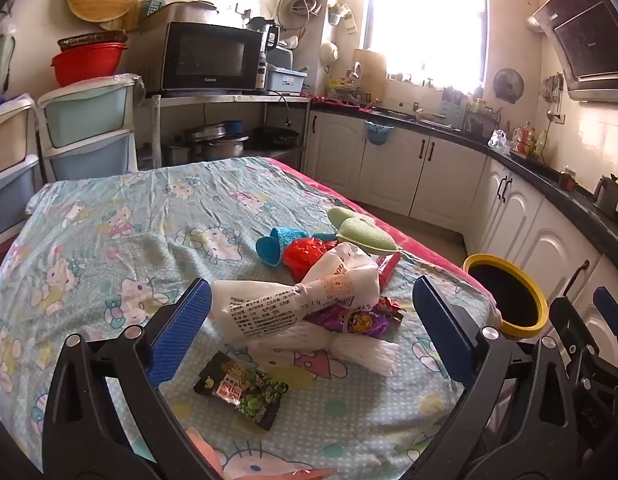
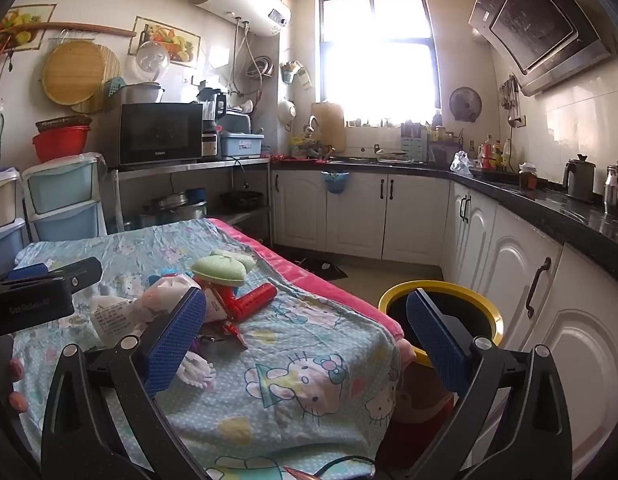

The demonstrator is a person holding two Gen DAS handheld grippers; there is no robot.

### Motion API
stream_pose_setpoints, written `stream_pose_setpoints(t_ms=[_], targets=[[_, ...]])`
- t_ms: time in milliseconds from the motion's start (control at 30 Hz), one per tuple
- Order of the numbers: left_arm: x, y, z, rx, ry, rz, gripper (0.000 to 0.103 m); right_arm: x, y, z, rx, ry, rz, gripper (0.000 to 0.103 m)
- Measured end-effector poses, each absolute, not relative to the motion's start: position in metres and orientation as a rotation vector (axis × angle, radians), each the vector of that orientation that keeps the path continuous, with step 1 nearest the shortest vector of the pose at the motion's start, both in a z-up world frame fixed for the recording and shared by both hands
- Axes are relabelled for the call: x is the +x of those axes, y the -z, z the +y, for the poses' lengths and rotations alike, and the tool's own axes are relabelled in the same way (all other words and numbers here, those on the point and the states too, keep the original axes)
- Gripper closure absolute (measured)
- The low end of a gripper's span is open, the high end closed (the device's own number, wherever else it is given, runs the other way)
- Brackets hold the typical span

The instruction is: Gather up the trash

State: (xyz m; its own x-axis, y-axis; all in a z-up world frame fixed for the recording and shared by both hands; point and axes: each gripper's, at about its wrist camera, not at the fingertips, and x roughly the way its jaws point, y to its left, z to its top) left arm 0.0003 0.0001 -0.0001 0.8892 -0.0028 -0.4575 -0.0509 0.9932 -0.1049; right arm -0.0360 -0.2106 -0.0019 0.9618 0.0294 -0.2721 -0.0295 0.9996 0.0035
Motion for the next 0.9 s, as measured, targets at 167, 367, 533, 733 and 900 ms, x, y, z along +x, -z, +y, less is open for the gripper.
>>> stream_pose_setpoints(t_ms=[167, 367, 533, 733, 900], targets=[[0.0013, 0.0003, -0.0014, -0.109, -0.026, 0.472, 0.01, -0.0356, 0.002, -0.2107, -0.001, -0.027, 0.275, 0.006], [0.0, -0.0053, -0.0028, -0.114, -0.026, 0.462, 0.01, -0.0363, 0.0018, -0.2101, -0.002, -0.029, 0.276, 0.006], [-0.0004, -0.0042, -0.0006, -0.116, -0.024, 0.456, 0.01, -0.0361, 0.0019, -0.2101, -0.001, -0.03, 0.275, 0.006], [-0.0006, -0.0046, -0.0009, -0.116, -0.026, 0.454, 0.01, -0.0361, 0.0019, -0.2099, -0.003, -0.03, 0.275, 0.006], [-0.0022, -0.0048, 0.0005, -0.116, -0.026, 0.453, 0.01, -0.0359, 0.002, -0.2098, -0.003, -0.03, 0.274, 0.006]])
